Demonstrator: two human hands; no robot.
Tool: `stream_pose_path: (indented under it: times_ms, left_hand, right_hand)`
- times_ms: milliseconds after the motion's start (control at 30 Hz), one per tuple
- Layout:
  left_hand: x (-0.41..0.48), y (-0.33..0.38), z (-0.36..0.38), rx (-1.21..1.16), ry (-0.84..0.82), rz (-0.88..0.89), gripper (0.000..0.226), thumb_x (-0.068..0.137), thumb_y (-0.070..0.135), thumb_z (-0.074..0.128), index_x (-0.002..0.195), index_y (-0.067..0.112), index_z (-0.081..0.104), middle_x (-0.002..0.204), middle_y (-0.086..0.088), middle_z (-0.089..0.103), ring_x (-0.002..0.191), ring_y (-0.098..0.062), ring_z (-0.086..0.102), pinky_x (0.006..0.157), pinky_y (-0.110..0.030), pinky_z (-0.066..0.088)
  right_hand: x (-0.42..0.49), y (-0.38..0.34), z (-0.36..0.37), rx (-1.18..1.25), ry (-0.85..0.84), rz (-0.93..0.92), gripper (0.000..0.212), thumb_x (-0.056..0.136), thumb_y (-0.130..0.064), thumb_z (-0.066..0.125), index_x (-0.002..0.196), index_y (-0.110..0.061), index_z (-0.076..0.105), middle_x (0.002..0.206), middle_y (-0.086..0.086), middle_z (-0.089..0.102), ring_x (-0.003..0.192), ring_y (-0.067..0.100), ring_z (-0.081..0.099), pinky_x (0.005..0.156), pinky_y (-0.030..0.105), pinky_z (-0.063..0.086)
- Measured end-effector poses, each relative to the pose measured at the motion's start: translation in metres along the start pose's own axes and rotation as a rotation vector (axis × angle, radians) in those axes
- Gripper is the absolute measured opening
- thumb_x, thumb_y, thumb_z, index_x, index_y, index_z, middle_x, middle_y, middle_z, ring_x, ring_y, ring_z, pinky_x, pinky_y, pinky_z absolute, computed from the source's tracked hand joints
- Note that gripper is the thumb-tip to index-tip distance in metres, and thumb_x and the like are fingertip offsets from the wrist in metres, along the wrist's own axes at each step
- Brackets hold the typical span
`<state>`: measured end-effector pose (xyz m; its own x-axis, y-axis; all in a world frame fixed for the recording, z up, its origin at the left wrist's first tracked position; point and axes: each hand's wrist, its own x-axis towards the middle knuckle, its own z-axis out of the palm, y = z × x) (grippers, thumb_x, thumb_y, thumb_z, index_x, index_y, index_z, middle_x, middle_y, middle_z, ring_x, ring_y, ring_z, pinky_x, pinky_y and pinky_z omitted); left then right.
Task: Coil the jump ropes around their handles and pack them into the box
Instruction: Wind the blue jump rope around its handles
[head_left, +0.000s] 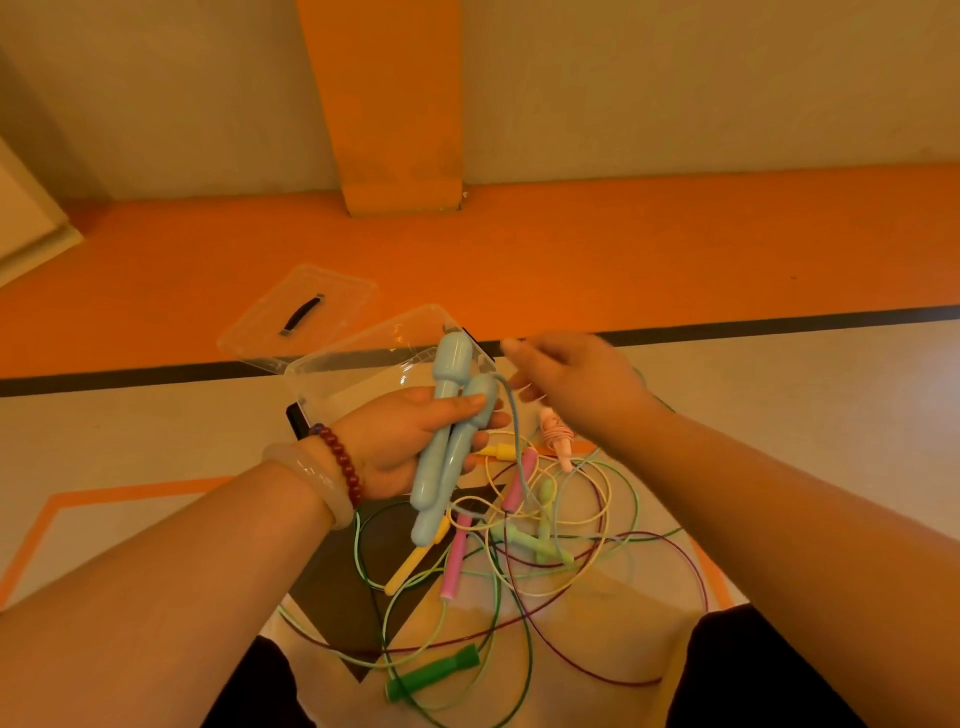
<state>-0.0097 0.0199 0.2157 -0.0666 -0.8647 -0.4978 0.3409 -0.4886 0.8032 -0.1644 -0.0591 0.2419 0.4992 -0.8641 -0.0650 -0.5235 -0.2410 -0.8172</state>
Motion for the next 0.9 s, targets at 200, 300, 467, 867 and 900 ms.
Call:
stream_pose_path:
  times_ms: [200, 300, 467, 867, 900]
  left_hand:
    - [-0.003, 0.002, 0.0, 0.022, -0.011, 0.008, 0.019, 0.093, 0.014, 0.052, 0.109, 0.009, 0.059, 0.099, -0.012, 0.069, 0.071, -0.013, 0.068, 0.065, -0.026, 0.058]
    - [-0.006, 0.002, 0.0, 0.026, -0.045, -0.026, 0.034, 0.079, 0.021, 0.059, 0.112, 0.012, 0.059, 0.095, -0.01, 0.074, 0.08, -0.018, 0.071, 0.075, -0.038, 0.06]
    - [-0.007, 0.001, 0.003, 0.032, -0.073, -0.046, 0.038, 0.076, 0.025, 0.06, 0.114, 0.019, 0.061, 0.092, -0.007, 0.067, 0.082, -0.026, 0.071, 0.072, -0.053, 0.058]
    - [-0.006, 0.007, 0.002, -0.05, -0.147, -0.024, 0.021, 0.079, 0.017, 0.055, 0.097, 0.006, 0.057, 0.068, -0.002, 0.051, 0.044, -0.007, 0.039, 0.041, -0.018, 0.036]
    - [-0.007, 0.008, 0.001, -0.033, -0.158, -0.021, 0.02, 0.081, 0.019, 0.056, 0.096, 0.006, 0.057, 0.066, -0.001, 0.05, 0.044, -0.007, 0.038, 0.041, -0.018, 0.036]
  right_hand:
    - [0.003, 0.005, 0.021, 0.373, -0.06, 0.101, 0.024, 0.084, -0.019, 0.073, 0.107, -0.022, 0.067, 0.098, -0.001, 0.068, 0.086, 0.007, 0.063, 0.067, 0.017, 0.045]
    - [0.006, 0.002, 0.019, 0.486, -0.014, 0.093, 0.021, 0.085, -0.009, 0.07, 0.102, -0.022, 0.067, 0.094, -0.004, 0.066, 0.085, 0.006, 0.061, 0.065, 0.013, 0.046]
    - [0.009, 0.0, 0.01, 0.551, 0.008, 0.062, 0.028, 0.091, -0.012, 0.063, 0.119, -0.018, 0.064, 0.1, -0.009, 0.066, 0.084, -0.003, 0.058, 0.06, 0.007, 0.045]
    - [0.019, 0.013, 0.0, 0.072, 0.007, -0.172, 0.047, 0.089, -0.006, 0.058, 0.129, -0.031, 0.057, 0.131, -0.008, 0.044, 0.118, 0.001, 0.039, 0.097, 0.02, 0.031]
    - [0.02, 0.014, 0.0, 0.074, 0.01, -0.188, 0.045, 0.09, -0.01, 0.061, 0.13, -0.031, 0.057, 0.133, -0.007, 0.043, 0.118, 0.0, 0.038, 0.097, 0.018, 0.029]
